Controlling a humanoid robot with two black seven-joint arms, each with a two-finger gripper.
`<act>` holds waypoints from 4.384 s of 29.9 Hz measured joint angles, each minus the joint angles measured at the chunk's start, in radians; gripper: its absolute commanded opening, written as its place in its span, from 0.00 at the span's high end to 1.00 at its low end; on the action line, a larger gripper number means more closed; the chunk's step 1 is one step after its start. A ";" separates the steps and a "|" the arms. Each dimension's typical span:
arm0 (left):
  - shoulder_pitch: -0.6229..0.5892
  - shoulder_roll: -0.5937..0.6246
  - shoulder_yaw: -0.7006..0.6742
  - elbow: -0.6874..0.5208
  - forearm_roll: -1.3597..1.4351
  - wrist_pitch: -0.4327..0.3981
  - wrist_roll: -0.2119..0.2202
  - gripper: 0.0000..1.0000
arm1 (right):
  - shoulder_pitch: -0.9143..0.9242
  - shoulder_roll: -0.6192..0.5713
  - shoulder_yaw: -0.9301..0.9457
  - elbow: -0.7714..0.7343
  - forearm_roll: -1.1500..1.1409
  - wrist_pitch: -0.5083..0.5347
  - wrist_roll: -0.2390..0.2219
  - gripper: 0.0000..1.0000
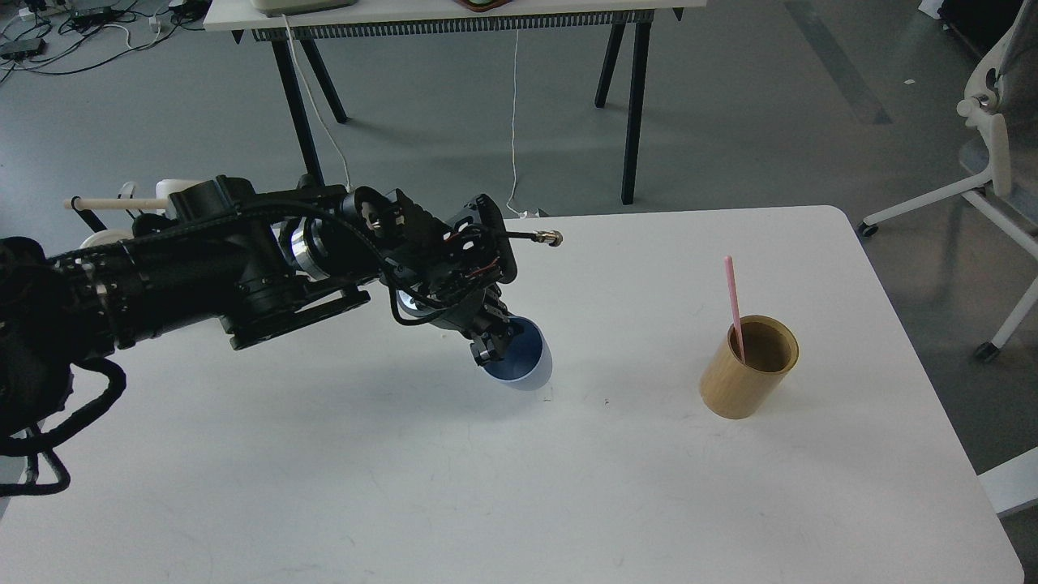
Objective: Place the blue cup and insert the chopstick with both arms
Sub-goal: 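Lower the blue cup upright onto the table center and release it, then withdraw the left gripper back toward the wire rack, then reach the right gripper to the pink straw in the tan cup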
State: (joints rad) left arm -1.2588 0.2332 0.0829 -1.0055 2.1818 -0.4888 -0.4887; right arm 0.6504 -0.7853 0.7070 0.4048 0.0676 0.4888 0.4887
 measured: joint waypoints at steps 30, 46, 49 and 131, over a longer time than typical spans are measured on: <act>-0.040 -0.119 0.136 0.041 0.000 0.000 0.000 0.77 | -0.008 0.012 0.002 0.003 0.000 0.000 0.000 0.01; -0.060 -0.002 -0.042 0.046 -0.145 0.000 0.000 0.37 | -0.004 0.012 -0.018 0.039 -0.004 0.000 0.000 0.01; -0.033 0.068 -0.176 0.045 -0.269 0.000 0.000 0.36 | 0.002 0.001 -0.037 0.105 -0.020 0.000 0.000 0.01; 0.718 0.336 -1.103 0.047 -1.280 0.000 0.000 0.22 | 0.040 -0.014 -0.380 0.772 -1.804 -0.484 0.000 0.50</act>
State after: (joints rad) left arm -0.5408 0.5687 -1.0201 -0.9587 0.9019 -0.4887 -0.4887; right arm 0.6902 -0.7988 0.3275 1.1766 -1.7364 0.0046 0.4886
